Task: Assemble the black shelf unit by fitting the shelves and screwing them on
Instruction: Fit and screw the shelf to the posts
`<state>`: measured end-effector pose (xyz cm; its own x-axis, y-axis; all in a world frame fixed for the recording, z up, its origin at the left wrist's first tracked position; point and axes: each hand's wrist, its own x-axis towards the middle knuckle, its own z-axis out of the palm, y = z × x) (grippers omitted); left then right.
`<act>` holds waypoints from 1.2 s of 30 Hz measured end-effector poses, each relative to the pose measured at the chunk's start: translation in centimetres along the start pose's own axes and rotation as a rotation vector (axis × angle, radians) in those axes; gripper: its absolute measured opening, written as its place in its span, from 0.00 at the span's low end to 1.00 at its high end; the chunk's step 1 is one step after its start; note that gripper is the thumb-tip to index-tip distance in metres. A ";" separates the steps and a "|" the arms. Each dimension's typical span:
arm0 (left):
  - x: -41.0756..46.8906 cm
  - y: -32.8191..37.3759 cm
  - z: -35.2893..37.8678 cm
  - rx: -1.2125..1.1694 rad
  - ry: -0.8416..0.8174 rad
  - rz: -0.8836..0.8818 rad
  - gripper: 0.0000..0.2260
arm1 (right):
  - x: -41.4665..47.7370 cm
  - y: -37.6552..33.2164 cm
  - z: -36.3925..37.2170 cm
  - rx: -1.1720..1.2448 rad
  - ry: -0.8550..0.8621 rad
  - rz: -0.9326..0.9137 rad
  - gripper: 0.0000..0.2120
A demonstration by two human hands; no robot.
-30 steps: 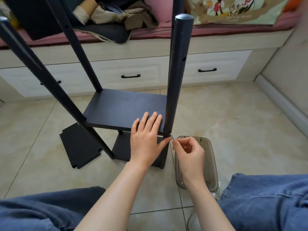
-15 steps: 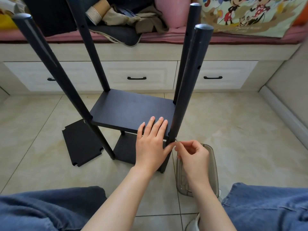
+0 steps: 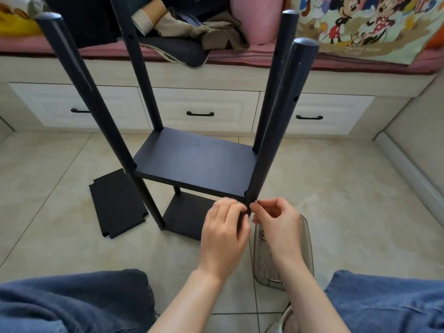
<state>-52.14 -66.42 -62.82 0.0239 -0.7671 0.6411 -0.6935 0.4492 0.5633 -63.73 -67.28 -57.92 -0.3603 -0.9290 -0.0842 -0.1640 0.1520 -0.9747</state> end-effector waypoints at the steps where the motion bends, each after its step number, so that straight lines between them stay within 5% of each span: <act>1: -0.4 0.4 0.1 -0.069 -0.013 -0.118 0.07 | 0.0 0.0 0.0 -0.010 -0.004 -0.002 0.04; 5: 0.5 0.3 0.6 -0.459 -0.123 -0.846 0.07 | 0.0 -0.3 -0.2 -0.023 -0.008 -0.019 0.04; 8: 2.0 -0.8 0.7 -0.812 -0.154 -1.110 0.06 | 0.2 -0.4 -0.2 -0.039 -0.021 -0.016 0.04; 13: 2.5 -1.0 0.8 -0.890 -0.253 -0.984 0.05 | 0.5 -0.4 -0.4 -0.088 -0.040 -0.024 0.04; 23: 2.6 -0.8 2.1 -1.141 -0.180 -1.034 0.13 | 1.2 -0.4 -0.6 -0.228 -0.053 -0.110 0.07; 36: 2.9 -0.3 2.6 -1.119 -0.234 -0.994 0.21 | 1.7 -0.1 -0.9 -0.193 -0.076 -0.092 0.08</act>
<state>-53.74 -69.97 -62.54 -0.0472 -0.9640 -0.2615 0.4261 -0.2562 0.8676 -65.14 -68.58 -57.74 -0.2666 -0.9636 -0.0192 -0.3679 0.1202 -0.9221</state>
